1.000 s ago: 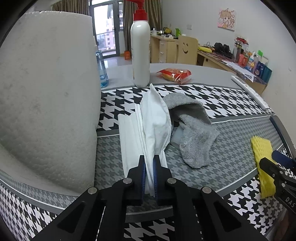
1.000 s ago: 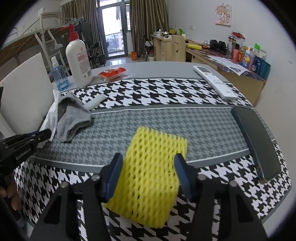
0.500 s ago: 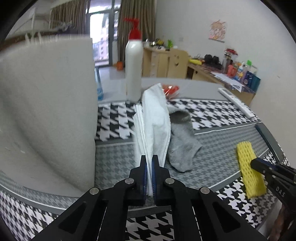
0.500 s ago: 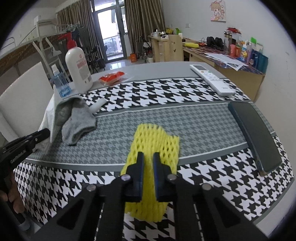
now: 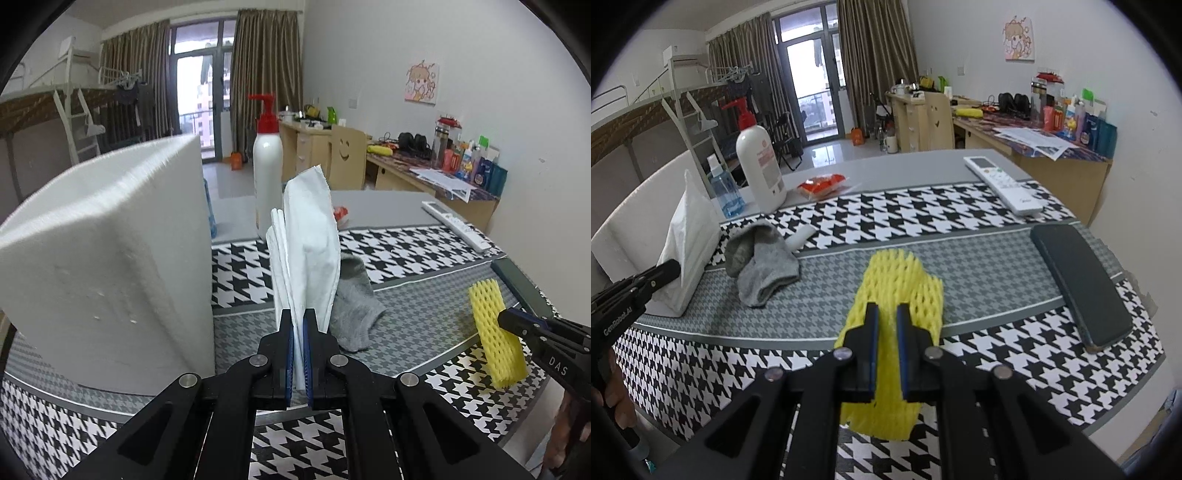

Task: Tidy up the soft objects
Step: 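Lift the tissues and mesh sleeve and carry both over the foam box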

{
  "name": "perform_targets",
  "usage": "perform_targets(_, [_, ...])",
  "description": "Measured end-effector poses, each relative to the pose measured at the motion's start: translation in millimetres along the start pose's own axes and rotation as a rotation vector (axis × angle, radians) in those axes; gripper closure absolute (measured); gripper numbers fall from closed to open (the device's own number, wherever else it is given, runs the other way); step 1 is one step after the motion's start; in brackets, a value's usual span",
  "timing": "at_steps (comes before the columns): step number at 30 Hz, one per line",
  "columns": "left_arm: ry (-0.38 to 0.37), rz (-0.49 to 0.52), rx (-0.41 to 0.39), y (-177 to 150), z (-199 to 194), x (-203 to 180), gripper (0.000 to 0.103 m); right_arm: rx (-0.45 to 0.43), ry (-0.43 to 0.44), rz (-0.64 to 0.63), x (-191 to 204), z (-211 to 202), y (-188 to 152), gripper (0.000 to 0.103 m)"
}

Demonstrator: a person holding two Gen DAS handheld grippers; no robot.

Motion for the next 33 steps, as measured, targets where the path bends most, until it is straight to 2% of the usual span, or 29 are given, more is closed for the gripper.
perform_targets(11, [0.035,0.022,-0.048,7,-20,4,0.098,-0.055,0.022,-0.011,13,-20,10,0.091])
perform_targets(19, [0.033,0.053,-0.087,13,-30,3,0.098,-0.096,0.037,-0.014,21,-31,20,0.091])
perform_targets(33, [0.056,0.068,-0.158,27,-55,21,0.098,-0.17,0.083,-0.027,45,-48,41,0.091])
Point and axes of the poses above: each gripper's, at about its wrist camera, not at the fingertips, and z roughly the way its jaws point, x to its left, y to its top, the point moved 7 cm from there along z, roughly the way its jaws point, and after that the axes turned 11 degrees about z, right-handed, at the moved point
